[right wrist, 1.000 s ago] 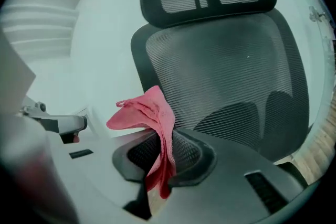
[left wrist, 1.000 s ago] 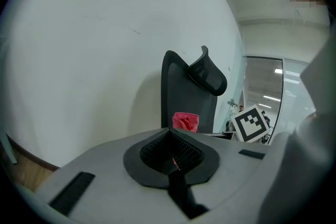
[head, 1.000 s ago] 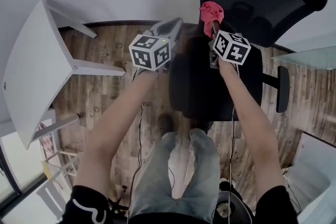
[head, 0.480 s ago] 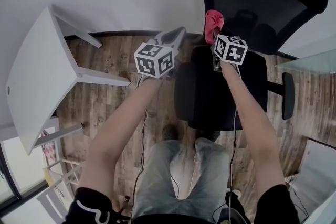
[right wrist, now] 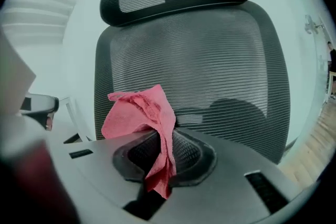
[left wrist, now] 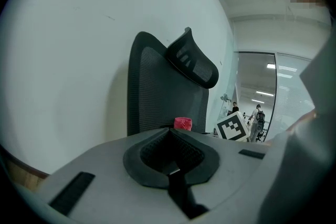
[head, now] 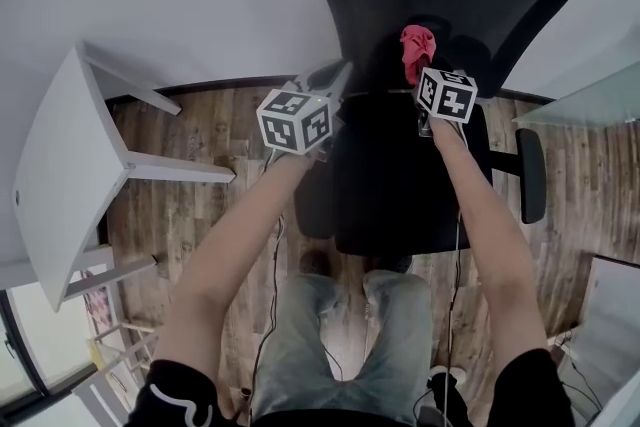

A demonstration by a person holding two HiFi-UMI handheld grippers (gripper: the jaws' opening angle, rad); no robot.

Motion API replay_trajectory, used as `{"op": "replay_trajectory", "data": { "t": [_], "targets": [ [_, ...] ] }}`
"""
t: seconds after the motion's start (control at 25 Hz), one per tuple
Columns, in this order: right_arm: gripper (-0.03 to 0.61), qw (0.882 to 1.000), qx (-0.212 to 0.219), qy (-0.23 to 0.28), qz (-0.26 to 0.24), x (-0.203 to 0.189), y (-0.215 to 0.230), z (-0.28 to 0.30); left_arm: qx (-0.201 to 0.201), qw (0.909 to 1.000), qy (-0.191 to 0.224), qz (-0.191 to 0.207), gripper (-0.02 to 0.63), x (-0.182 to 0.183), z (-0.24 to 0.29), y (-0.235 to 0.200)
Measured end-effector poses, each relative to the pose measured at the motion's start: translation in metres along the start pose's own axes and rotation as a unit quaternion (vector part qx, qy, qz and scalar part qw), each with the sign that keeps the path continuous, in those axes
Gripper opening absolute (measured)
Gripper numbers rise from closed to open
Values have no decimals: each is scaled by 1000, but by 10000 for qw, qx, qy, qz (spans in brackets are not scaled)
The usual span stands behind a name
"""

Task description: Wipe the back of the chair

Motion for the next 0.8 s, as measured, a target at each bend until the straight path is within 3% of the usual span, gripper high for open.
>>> {"op": "replay_trajectory", "data": {
  "t": [0.48,0.8],
  "targets": [
    [69,9967,-773,119,223,7,153,-6,-272,9995,-92,139,25,-8,83,40],
    [69,9914,-1243,98,389,-1,221,-16,-388,9990,-129,197,25,-17,107,52]
  ]
}}
Point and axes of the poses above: the fingertips, and each gripper's own axes: z forward along the fingers, y to its right, x out of its top, the point moved 4 cm from there along -z, backward along the fingers, and after that the axes turned 14 degrees about -x, right-handed, at the moved point
